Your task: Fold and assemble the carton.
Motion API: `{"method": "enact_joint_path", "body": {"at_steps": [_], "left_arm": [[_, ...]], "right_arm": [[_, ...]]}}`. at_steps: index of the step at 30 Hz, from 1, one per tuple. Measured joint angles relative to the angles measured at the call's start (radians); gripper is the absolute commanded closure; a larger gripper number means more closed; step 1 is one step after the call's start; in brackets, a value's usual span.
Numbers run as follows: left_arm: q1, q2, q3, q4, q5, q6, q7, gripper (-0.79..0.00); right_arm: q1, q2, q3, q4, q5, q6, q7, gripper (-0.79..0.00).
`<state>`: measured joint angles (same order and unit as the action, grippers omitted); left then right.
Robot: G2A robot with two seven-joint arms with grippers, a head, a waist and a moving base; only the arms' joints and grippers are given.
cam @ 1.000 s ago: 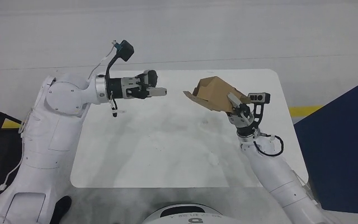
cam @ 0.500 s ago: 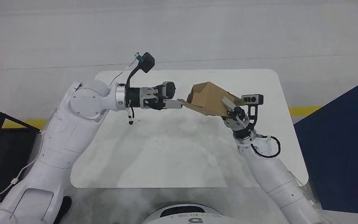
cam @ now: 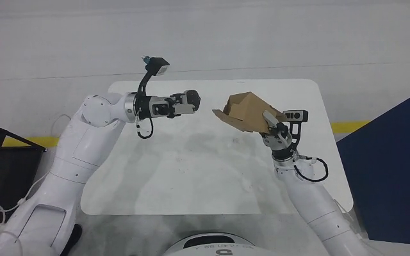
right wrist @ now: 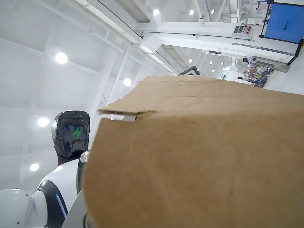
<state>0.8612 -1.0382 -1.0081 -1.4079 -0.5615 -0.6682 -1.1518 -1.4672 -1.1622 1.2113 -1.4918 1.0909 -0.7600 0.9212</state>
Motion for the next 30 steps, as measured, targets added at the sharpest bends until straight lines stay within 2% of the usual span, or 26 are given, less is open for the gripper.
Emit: {"method": "enact_joint_path", "body": {"at_steps": [6, 8, 13, 14, 16, 17, 19, 25, 30], "left_arm": [[0.003, 0.0, 0.001, -0.004, 0.001, 0.0, 0.003, -0.785], [0.033, -0.003, 0.002, -0.043, -0.038, -0.016, 0.022, -0.785], [0.079, 0.017, -0.026, -0.176, -0.088, -0.102, 0.1, -0.785], [0.081, 0.023, -0.025, -0.191, -0.097, -0.11, 0.109, -0.708], [0.075, 0.037, -0.012, -0.204, -0.109, -0.117, 0.116, -0.705], [0.068, 0.043, -0.002, -0.201, -0.105, -0.112, 0.111, -0.714], [0.043, 0.056, 0.02, -0.17, -0.089, -0.11, 0.109, -0.785], [0.008, 0.086, 0.055, -0.013, -0.122, -0.199, 0.198, -0.785], [0.009, 0.085, 0.055, -0.022, -0.121, -0.198, 0.197, -0.785]], "right_arm": [[0.0, 0.0, 0.0, 0.0, 0.0, 0.0, 0.0, 0.0], [-0.001, 0.0, -0.001, -0.004, -0.003, 0.014, -0.012, 0.0], [0.001, 0.002, 0.007, -0.015, 0.001, 0.192, -0.041, 0.0], [0.003, 0.003, 0.009, -0.012, 0.004, 0.222, -0.041, 0.0], [0.012, 0.002, 0.011, -0.005, 0.012, 0.285, -0.049, 0.0], [0.015, 0.002, 0.011, -0.004, 0.017, 0.304, -0.054, 0.0], [0.019, -0.001, 0.009, -0.004, 0.033, 0.338, -0.061, 0.0], [0.015, -0.006, 0.016, -0.01, 0.068, 0.368, -0.072, 0.0], [0.015, -0.006, 0.016, -0.01, 0.067, 0.368, -0.071, 0.0]]}}
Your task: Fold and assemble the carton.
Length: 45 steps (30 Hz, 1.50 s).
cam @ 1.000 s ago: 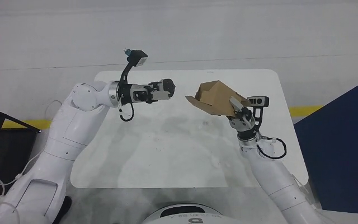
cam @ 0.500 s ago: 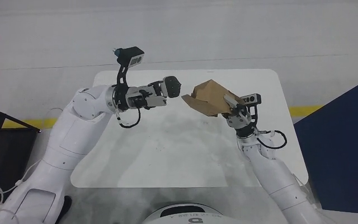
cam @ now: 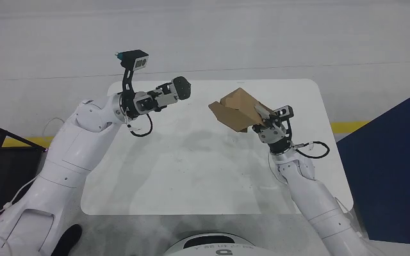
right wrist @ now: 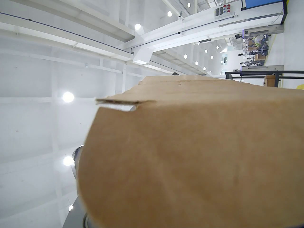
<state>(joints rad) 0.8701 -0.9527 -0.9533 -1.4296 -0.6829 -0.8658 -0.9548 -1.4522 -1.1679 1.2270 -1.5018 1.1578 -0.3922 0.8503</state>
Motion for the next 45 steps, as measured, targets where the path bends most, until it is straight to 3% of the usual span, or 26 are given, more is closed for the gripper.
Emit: {"method": "enact_joint_path", "body": {"at_steps": [4, 11, 13, 16, 18, 20, 21, 29, 38, 45], "left_arm": [[0.011, -0.002, 0.001, -0.02, -0.008, -0.004, 0.012, -0.785], [0.041, -0.005, 0.02, -0.101, -0.17, 0.039, -0.04, -0.785], [0.038, -0.004, 0.013, -0.085, -0.231, 0.071, -0.071, -0.785], [0.03, -0.008, -0.003, -0.043, -0.295, 0.103, -0.104, -0.714], [0.022, -0.013, -0.005, -0.025, -0.297, 0.119, -0.119, -0.668], [0.009, -0.021, 0.002, 0.002, -0.277, 0.129, -0.129, -0.529], [0.002, -0.025, 0.009, 0.013, -0.271, 0.131, -0.131, -0.52], [-0.075, -0.072, 0.087, 0.091, -0.26, 0.197, -0.197, -0.536], [-0.127, -0.104, 0.117, 0.167, -0.21, 0.252, -0.251, -0.566], [-0.145, -0.122, 0.128, 0.174, -0.164, 0.27, -0.27, -0.496]], "right_arm": [[-0.002, -0.001, -0.005, -0.011, 0.025, 0.036, -0.015, 0.0], [0.009, 0.001, 0.011, -0.007, 0.212, 0.395, 0.018, 0.0], [0.014, 0.002, 0.021, -0.005, 0.233, 0.461, 0.018, 0.0], [0.019, 0.003, 0.026, -0.007, 0.24, 0.521, 0.01, 0.0], [0.021, 0.003, 0.028, -0.007, 0.237, 0.538, 0.0, 0.0], [0.021, 0.002, 0.029, -0.007, 0.234, 0.551, -0.01, 0.0], [0.021, 0.002, 0.029, -0.006, 0.233, 0.556, -0.012, 0.0], [0.022, -0.004, 0.027, 0.003, 0.239, 0.579, -0.032, 0.0], [0.027, -0.012, 0.024, 0.013, 0.238, 0.585, -0.043, 0.0], [0.035, -0.017, 0.014, 0.014, 0.223, 0.594, -0.051, 0.0]]}}
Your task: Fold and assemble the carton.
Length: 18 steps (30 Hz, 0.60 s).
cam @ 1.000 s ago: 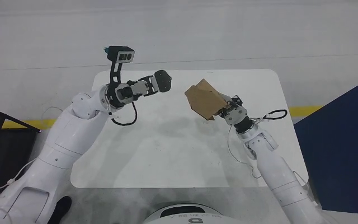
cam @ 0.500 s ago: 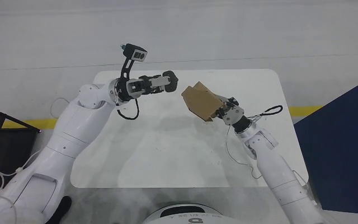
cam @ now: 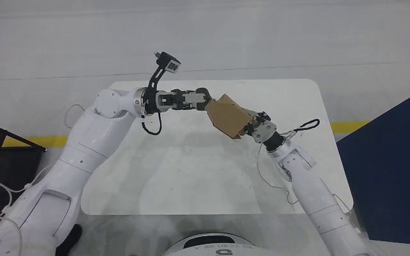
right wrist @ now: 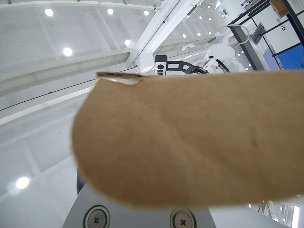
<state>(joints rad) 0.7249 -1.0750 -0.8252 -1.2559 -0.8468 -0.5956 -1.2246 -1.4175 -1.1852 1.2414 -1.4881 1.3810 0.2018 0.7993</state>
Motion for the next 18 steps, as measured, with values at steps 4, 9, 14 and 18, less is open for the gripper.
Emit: {"method": "enact_joint_path", "body": {"at_steps": [4, 9, 14, 18], "left_arm": [[-0.016, -0.01, 0.012, 0.015, 0.05, 0.003, -0.003, -0.44], [-0.023, -0.022, 0.017, 0.034, 0.065, 0.003, -0.003, -0.336], [-0.021, -0.03, 0.021, 0.058, 0.067, 0.016, -0.016, -0.2], [-0.027, -0.039, 0.027, 0.089, 0.095, 0.023, -0.013, -0.114]], "right_arm": [[0.002, -0.003, -0.001, 0.002, -0.002, 0.005, -0.002, 0.0], [0.0, -0.005, 0.001, 0.001, -0.008, 0.008, -0.004, 0.0], [-0.004, -0.006, 0.005, -0.001, -0.013, 0.018, -0.001, 0.0], [-0.006, -0.007, 0.005, -0.007, -0.018, 0.026, 0.004, 0.0]]}}
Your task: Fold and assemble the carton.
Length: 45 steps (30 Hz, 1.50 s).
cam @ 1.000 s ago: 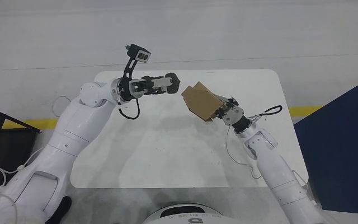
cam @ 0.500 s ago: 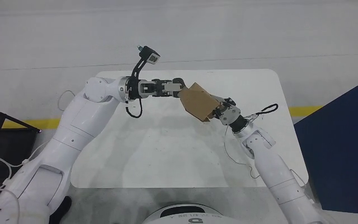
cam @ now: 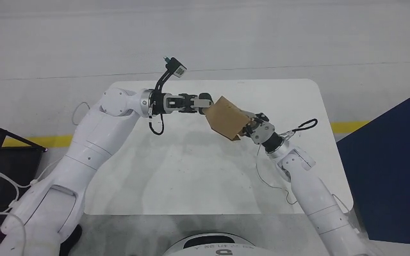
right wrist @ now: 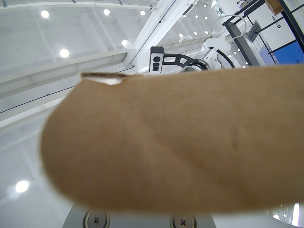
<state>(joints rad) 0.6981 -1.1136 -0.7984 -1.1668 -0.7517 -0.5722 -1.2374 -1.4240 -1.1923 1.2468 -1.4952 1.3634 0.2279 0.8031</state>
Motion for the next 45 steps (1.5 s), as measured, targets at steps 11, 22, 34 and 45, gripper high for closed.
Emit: {"method": "enact_joint_path", "body": {"at_steps": [11, 22, 34, 45], "left_arm": [[-0.007, -0.025, 0.017, 0.025, 0.055, 0.029, 0.028, -0.018], [-0.007, -0.03, 0.003, 0.023, 0.176, 0.045, 0.065, -0.523], [0.042, 0.02, -0.142, -0.08, 0.335, 0.068, 0.101, -0.785], [0.144, 0.064, -0.271, -0.215, 0.323, 0.037, 0.033, -0.785]], "right_arm": [[-0.008, -0.004, -0.006, -0.018, -0.007, 0.032, 0.011, 0.0], [-0.011, -0.007, -0.003, -0.015, -0.011, 0.043, 0.015, 0.0], [0.001, -0.011, 0.001, -0.013, -0.005, 0.055, 0.004, 0.0], [0.005, -0.017, -0.005, -0.019, -0.005, 0.058, -0.006, 0.0]]}}
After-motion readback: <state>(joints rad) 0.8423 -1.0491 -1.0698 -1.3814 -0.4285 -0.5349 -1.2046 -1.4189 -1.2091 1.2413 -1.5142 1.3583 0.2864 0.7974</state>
